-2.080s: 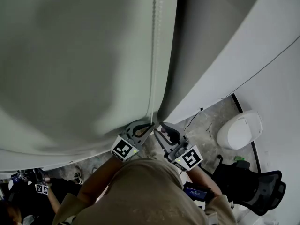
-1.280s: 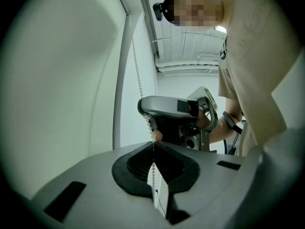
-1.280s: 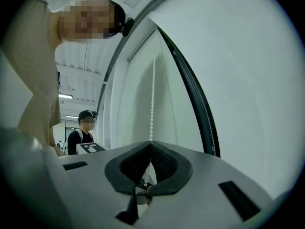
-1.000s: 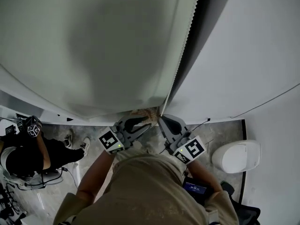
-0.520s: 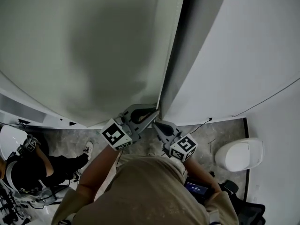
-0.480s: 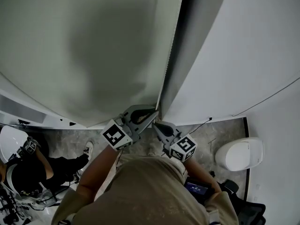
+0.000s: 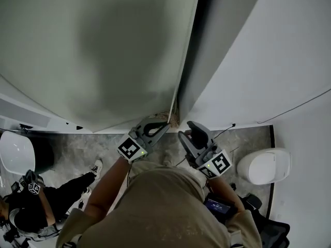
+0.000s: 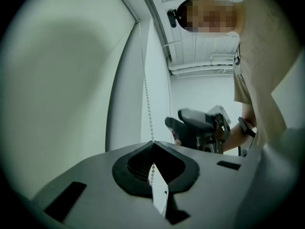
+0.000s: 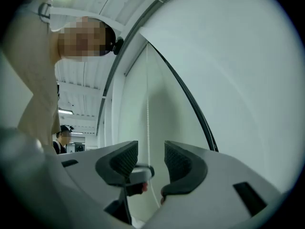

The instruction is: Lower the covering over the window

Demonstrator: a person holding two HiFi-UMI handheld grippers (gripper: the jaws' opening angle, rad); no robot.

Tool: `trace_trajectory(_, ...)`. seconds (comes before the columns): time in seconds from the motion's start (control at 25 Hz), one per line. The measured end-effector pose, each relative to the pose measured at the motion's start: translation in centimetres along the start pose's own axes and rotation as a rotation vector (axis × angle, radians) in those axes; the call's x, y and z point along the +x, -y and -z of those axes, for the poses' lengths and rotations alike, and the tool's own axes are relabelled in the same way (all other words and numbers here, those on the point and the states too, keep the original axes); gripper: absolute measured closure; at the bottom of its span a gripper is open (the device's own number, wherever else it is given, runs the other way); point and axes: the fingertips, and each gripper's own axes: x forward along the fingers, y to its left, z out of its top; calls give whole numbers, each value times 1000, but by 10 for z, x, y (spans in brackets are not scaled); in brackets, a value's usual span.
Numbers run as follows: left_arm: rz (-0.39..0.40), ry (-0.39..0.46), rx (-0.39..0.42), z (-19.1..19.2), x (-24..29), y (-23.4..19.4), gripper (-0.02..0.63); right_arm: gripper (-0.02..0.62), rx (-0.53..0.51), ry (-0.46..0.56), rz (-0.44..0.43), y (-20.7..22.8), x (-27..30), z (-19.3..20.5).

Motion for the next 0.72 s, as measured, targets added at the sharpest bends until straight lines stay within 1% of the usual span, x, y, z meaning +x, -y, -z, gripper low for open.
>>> trace_trajectory(0.12, 15, -18, -31, 28, 2, 14, 589, 419, -5, -27, -21, -6, 9, -3)
trace_trajectory(0.28, 44, -1, -57, 44, 2, 36, 589, 422, -31, -79, -44, -16, 17, 9)
trace_trajectory(0.32, 46, 4, -56, 45, 0, 38, 589, 450, -49, -86, -39, -17, 17, 11)
trace_trajectory(0.36, 45, 6, -55, 46, -2, 39, 589, 514, -66, -92, -36, -19, 18, 12)
trace_trajectory(0.4, 43, 10, -59, 46, -5, 40, 589, 549, -77, -97, -39, -22, 19, 13)
trace_trajectory(0.52, 46, 37, -87, 42, -6, 48, 589, 549, -69, -116, -75, -29, 19, 15)
trace_trajectory(0.64, 49, 48, -106, 40, -5, 58, 589, 549, -77, -132, -79, -30, 17, 16)
trace_trajectory(0.72, 48, 48, -92, 45, -8, 59, 589, 578, -72, -160, -78, -33, 17, 21)
